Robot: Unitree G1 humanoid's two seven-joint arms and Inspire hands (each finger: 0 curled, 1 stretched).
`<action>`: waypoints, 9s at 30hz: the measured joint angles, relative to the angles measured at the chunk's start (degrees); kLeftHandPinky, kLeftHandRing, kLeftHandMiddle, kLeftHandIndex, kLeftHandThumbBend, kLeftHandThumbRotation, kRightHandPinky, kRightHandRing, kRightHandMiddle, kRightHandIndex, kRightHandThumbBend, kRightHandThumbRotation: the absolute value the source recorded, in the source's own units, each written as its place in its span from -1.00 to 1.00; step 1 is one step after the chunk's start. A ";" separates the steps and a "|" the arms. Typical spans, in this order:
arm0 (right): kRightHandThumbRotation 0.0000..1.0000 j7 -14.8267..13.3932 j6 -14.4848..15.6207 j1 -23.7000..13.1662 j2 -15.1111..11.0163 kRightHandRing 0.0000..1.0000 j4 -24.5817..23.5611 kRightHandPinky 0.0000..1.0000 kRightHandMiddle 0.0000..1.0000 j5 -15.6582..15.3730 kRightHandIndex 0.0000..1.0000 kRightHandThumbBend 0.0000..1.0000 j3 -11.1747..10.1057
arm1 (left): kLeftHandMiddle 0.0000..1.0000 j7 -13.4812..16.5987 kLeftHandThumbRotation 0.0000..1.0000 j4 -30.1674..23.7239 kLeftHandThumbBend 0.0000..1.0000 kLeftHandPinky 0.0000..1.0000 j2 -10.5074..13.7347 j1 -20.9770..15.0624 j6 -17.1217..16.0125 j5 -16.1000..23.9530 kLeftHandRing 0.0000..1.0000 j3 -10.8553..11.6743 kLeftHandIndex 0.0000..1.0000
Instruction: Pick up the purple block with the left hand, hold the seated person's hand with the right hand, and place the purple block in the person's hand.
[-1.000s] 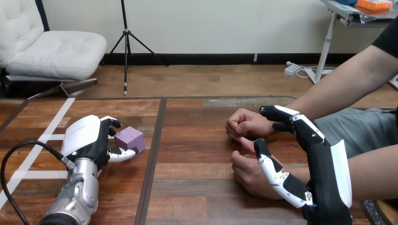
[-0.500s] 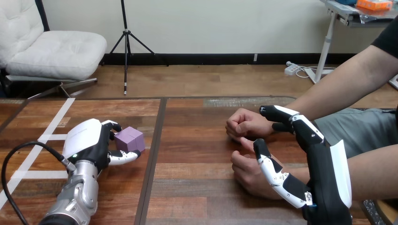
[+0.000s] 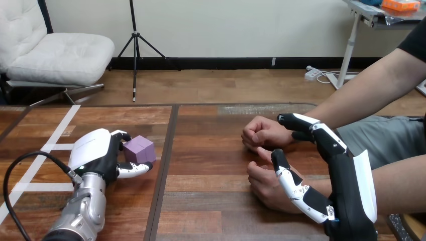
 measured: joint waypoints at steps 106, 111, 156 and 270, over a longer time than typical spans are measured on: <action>-0.50 0.04 0.95 0.02 0.15 0.52 -0.19 0.44 0.49 -0.17 0.43 -0.25 0.09 | 0.57 0.14 -0.36 2.17 0.54 0.34 -1.40 -1.00 1.33 -1.88 0.51 0.37 0.57; -0.50 0.04 0.95 0.02 0.16 0.52 -0.20 0.45 0.49 -0.19 0.42 -0.25 0.09 | 0.56 0.19 -0.36 2.18 0.52 0.32 -1.42 -1.03 1.33 -1.87 0.49 0.36 0.57; -0.50 -0.27 0.95 0.10 0.05 0.50 -0.47 0.41 0.48 -0.37 0.42 -0.25 -0.07 | 0.61 0.08 -0.16 3.30 0.66 0.36 -2.93 -1.97 2.41 -2.82 0.53 0.30 0.63; -0.52 0.57 2.61 1.92 -0.07 0.50 -3.00 0.41 0.47 -0.32 0.41 -0.23 -0.37 | 0.48 1.97 -0.60 6.46 0.52 0.18 -8.26 -3.88 -1.33 -12.79 0.37 11.95 0.50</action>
